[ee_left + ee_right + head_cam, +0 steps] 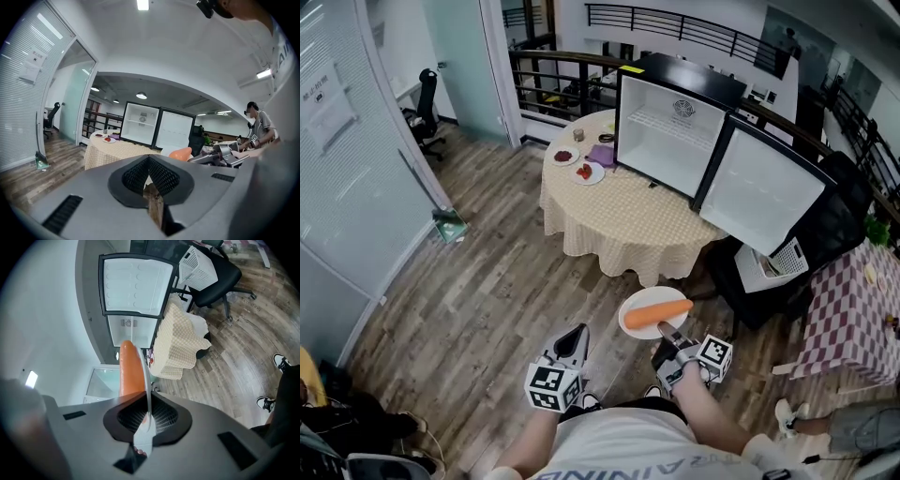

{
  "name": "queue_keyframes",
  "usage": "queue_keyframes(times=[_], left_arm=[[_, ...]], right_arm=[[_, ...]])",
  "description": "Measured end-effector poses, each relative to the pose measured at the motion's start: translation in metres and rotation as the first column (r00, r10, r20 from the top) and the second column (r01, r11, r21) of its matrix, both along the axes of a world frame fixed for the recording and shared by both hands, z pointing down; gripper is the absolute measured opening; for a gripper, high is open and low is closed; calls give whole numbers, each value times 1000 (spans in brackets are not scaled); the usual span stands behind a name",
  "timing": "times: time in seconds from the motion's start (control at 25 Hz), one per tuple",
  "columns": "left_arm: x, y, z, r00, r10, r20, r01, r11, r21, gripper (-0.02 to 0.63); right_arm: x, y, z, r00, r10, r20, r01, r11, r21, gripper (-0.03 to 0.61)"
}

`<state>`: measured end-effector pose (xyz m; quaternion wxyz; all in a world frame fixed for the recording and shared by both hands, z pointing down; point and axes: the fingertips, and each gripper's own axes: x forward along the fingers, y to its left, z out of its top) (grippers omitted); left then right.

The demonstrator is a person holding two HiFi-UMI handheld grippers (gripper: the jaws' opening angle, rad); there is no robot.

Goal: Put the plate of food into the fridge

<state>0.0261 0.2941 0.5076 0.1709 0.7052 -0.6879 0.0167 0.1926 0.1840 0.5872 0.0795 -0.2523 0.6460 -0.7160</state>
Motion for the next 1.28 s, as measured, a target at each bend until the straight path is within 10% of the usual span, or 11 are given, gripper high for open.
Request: queue_keyframes(times=[0.64, 1.28], left_arm=[[-67, 2, 17, 999, -18, -33, 17, 1000, -16, 8], [-79, -122, 0, 999, -14, 31, 15, 999, -28, 8]], right_arm=[[-61, -12, 1, 1000, 10, 5, -10, 1000, 1, 37], [-82, -123, -2, 999, -27, 43, 28, 999, -18, 37]])
